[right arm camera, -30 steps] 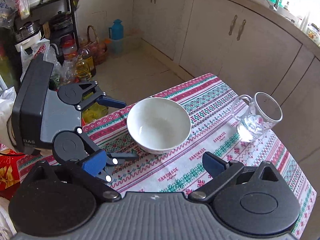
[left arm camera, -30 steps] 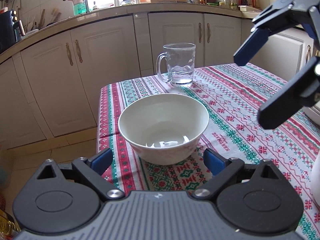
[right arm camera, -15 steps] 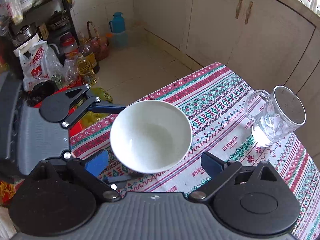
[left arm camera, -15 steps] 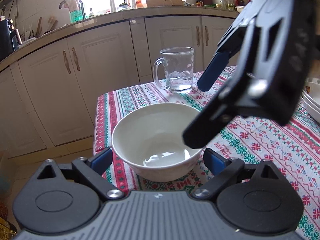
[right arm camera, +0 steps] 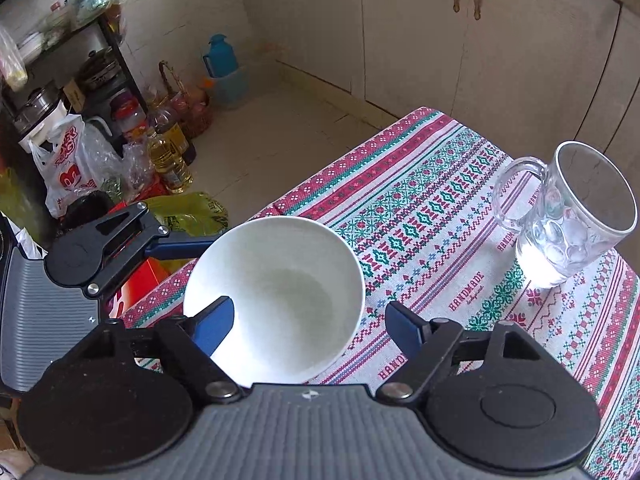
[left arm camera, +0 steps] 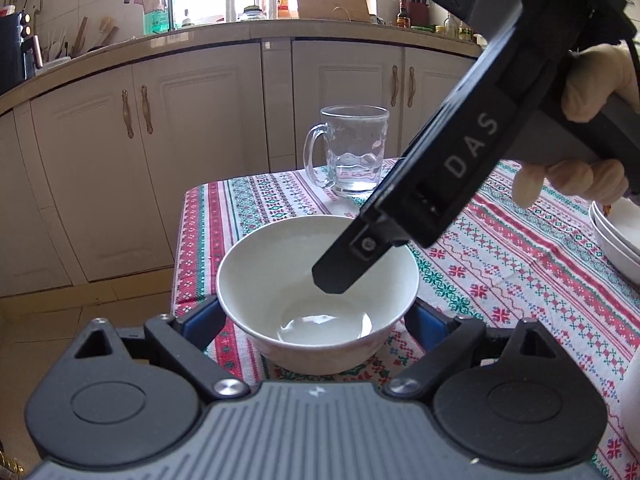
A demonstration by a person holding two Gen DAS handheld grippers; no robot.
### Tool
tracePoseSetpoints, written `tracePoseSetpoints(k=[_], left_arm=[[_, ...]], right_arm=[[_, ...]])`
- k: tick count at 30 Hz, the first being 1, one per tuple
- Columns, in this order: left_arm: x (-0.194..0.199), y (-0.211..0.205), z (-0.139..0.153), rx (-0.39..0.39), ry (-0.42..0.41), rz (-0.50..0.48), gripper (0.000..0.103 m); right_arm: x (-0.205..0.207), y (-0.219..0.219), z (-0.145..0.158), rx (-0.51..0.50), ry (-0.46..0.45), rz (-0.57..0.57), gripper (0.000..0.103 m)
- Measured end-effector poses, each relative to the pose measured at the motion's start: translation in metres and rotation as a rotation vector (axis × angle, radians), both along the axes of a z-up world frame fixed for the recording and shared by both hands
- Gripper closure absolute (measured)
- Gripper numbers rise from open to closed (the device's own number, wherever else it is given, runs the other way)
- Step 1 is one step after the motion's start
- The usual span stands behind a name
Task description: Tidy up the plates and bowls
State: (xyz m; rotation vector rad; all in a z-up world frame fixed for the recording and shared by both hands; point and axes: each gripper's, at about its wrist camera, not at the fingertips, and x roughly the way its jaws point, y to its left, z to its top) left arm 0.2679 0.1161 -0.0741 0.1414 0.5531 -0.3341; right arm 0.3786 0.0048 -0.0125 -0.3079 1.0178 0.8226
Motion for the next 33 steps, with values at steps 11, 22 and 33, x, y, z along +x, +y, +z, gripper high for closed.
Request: tracePoseSetpoints(k=[11,22,33], left_arm=[[-0.001,0.0,0.0,-0.004,-0.001,-0.006,0.008],[0.001,0.001,0.001,-0.01,0.001,-0.011,0.008],[-0.006,-0.001,0.006,-0.003,0.001,-0.039,0.008]], right_arm=[[0.012,0.004,-0.003,0.047,0.029,-0.015,0.024],[0.015,0.007,-0.012,0.05,0.046,-0.009,0.036],[0.01,0.001,-0.009,0.062,0.061,-0.022,0.035]])
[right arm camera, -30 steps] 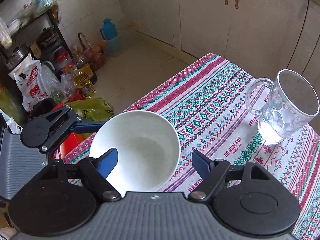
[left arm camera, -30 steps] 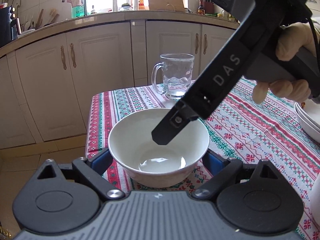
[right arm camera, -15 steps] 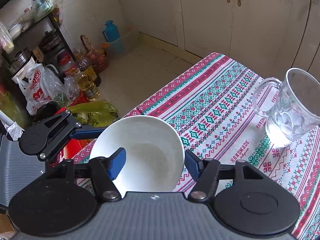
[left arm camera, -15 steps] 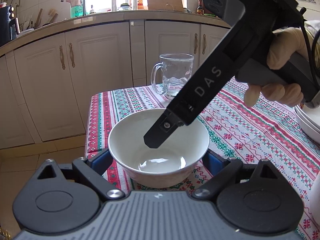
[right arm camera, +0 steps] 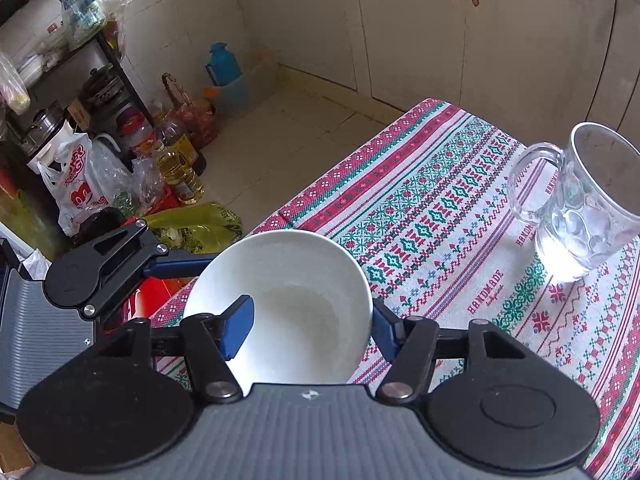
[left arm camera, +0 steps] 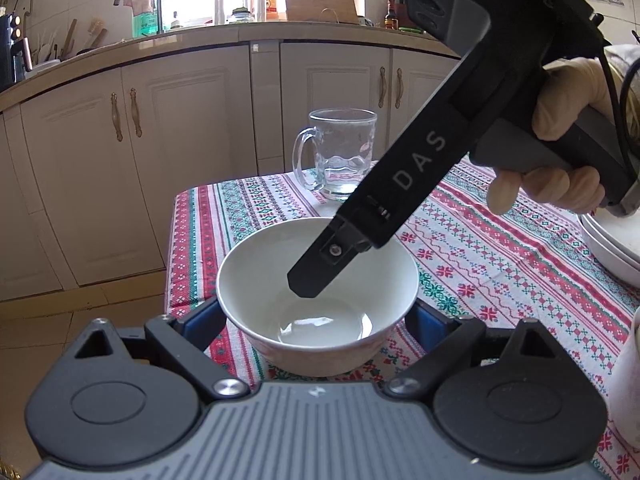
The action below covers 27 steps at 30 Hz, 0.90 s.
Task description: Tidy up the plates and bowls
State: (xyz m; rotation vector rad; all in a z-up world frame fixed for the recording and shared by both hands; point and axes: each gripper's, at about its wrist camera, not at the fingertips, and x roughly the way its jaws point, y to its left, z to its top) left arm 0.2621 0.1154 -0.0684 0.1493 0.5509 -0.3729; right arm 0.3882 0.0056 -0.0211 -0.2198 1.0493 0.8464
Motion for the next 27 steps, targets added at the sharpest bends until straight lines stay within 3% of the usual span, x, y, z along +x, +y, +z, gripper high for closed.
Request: tracePoseSetpoints(k=[12,27], left_arm=[[-0.022,-0.015,0.021,0.017,-0.013,-0.039,0.008],[-0.07,-0.043,0.053,0.035,-0.024,-0.113,0.008]], right_arm=[[-0.026,-0.019,0.02,0.02,-0.02,-0.026,0.035],[-0.089,-0.057,0.052,0.038,-0.066,-0.069,0.035]])
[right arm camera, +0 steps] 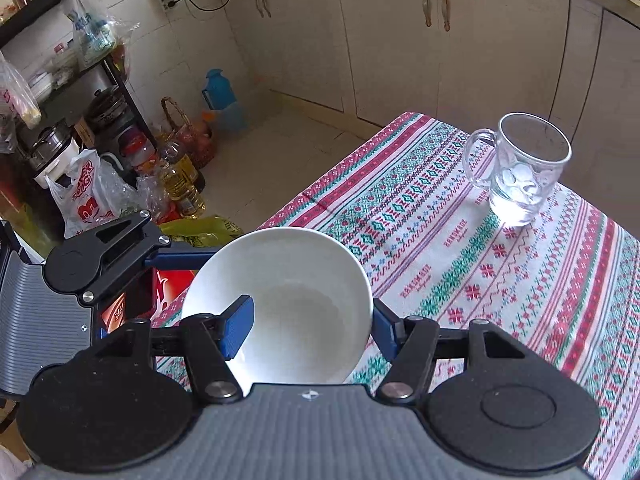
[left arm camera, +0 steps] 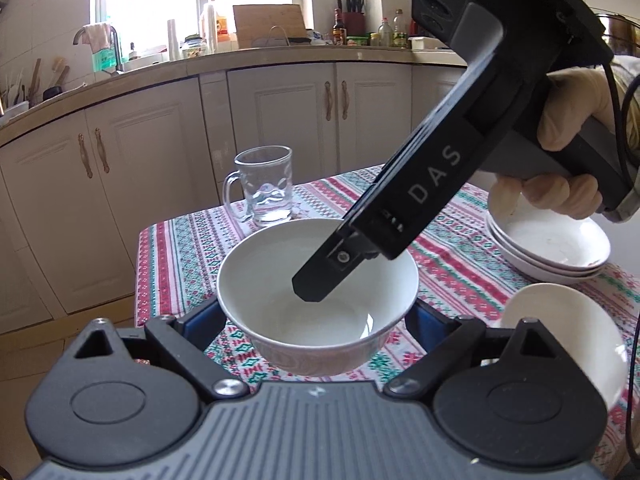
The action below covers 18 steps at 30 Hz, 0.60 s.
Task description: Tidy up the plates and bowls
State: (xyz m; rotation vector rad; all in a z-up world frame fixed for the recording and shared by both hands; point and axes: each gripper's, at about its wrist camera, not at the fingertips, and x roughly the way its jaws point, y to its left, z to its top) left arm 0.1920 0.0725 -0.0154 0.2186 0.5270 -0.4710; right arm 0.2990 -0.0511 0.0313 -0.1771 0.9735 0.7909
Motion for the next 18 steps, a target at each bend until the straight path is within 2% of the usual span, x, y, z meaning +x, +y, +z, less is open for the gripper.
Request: tracePoseSetpoints(k=[18], left_arm=[[-0.053,-0.043,0.022,0.019,0.011,-0.067,0.008]], right_arm=[[-0.077,-0.052,0.023,0.03,-0.036,-0.058,0.034]])
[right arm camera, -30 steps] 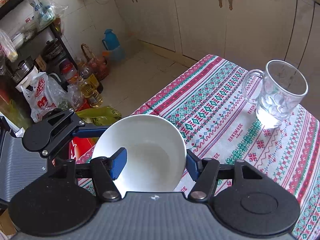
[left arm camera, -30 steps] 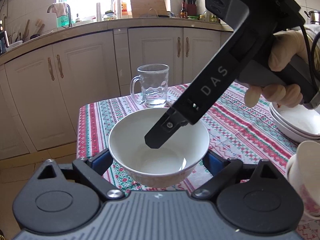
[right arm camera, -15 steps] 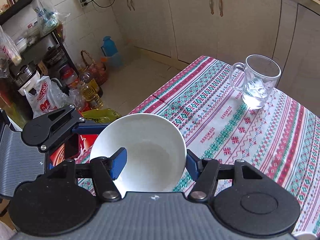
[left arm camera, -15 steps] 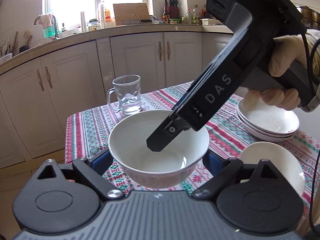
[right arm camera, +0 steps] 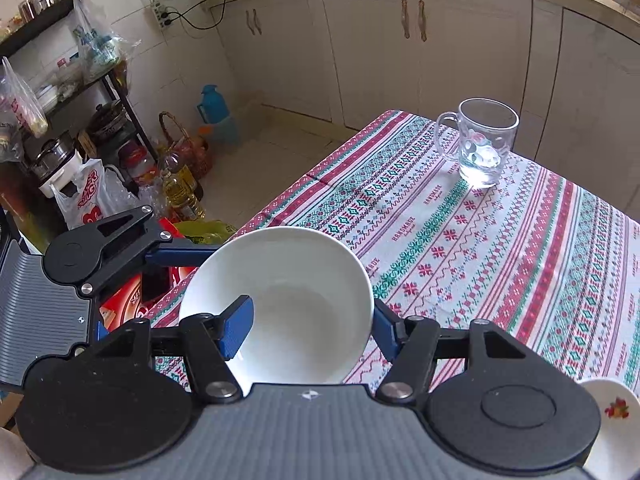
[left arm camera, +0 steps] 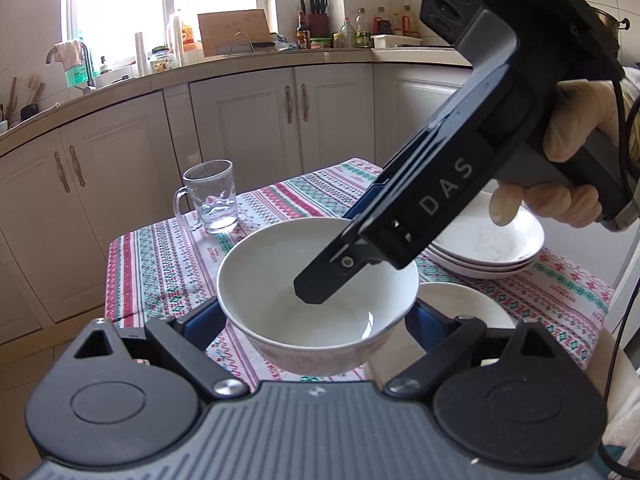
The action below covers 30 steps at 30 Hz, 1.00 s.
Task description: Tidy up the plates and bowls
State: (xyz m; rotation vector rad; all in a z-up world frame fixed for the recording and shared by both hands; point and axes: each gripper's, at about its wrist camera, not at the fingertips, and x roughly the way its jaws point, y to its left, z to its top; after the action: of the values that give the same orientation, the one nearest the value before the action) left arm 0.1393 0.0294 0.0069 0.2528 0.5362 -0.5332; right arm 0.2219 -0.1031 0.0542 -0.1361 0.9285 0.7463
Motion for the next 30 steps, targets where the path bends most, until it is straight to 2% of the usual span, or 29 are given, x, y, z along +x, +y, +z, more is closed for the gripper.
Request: tracePoseSetpoints(k=[12,30], left_arm=[[-0.028,-0.025,0.004,-0.019,0.001,-0.054,0.008],[-0.04,-0.042,-0.012,-0.013,0.076,-0.095,0.008]], right_arm=[[-0.044,-0.031,0.01,-0.02,-0.037,-0.03,0.034],[-0.07,-0.054,-0.011,-0.046,-0.003,-0.063,0.034]])
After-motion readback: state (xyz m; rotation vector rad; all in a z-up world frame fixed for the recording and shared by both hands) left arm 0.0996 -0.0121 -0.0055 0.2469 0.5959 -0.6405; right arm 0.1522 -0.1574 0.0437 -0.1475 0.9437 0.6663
